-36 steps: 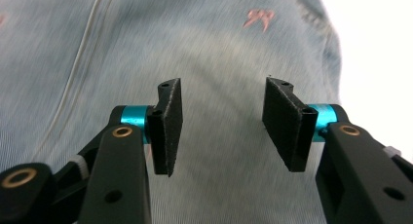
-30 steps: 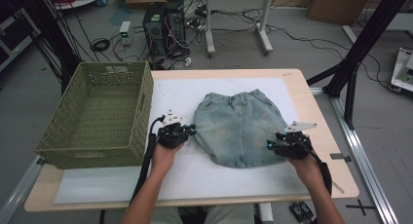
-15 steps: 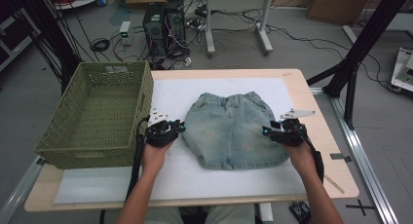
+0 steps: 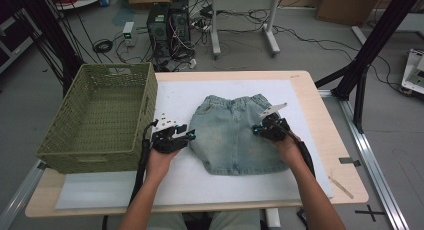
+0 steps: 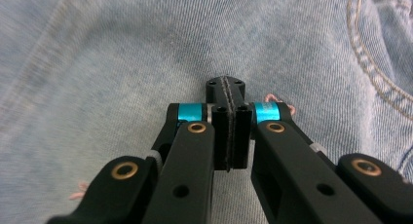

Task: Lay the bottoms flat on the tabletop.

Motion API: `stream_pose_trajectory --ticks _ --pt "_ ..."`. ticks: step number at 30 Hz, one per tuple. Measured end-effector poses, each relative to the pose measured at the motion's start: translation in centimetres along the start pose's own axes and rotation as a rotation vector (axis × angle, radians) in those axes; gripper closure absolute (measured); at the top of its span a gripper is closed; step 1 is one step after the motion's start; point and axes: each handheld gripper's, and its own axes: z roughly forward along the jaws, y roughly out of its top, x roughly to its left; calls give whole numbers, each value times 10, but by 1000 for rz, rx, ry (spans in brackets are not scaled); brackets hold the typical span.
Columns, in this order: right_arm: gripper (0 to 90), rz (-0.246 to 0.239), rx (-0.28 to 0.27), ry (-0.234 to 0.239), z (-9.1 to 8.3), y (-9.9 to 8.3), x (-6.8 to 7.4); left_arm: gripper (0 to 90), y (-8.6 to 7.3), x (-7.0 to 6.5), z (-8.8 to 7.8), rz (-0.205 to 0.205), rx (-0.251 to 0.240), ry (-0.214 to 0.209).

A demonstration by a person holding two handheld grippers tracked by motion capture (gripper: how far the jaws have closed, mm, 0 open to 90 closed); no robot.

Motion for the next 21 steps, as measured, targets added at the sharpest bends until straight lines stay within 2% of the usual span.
stream_pose_trajectory --ticks 2,3,5,6,7,8,10,11,14,16,21 --pt "900 45 -65 0 -8 2 -6 569 0 0 0 -1 -7 -5" --pt "900 80 -92 -26 -12 3 -11 563 0 0 0 -1 -9 -10" --pt "900 104 -100 -61 -15 3 -18 553 0 -1 0 4 -14 -18" --pt "900 115 -107 -39 -15 2 -18 546 0 -1 -1 5 -18 -19" --pt "878 106 -112 -10 -15 2 -16 541 -1 -1 -1 7 -21 -21" --pt "769 96 -117 7 -16 2 -13 539 -1 0 -1 10 -26 -23" --pt "587 68 -139 71 -15 3 -1 520 -2 0 -2 8 -29 -22" --pt "523 58 -148 90 -15 2 3 507 -2 1 -2 9 -32 -25" --pt "478 12 -157 106 -17 -4 20 472 -2 0 -4 12 -47 -33" --pt "457 1 -167 126 -19 -10 28 447 -2 0 -4 11 -51 -33" --pt "470 -69 -171 205 -24 -23 57 424 -2 1 -6 16 -52 -32"
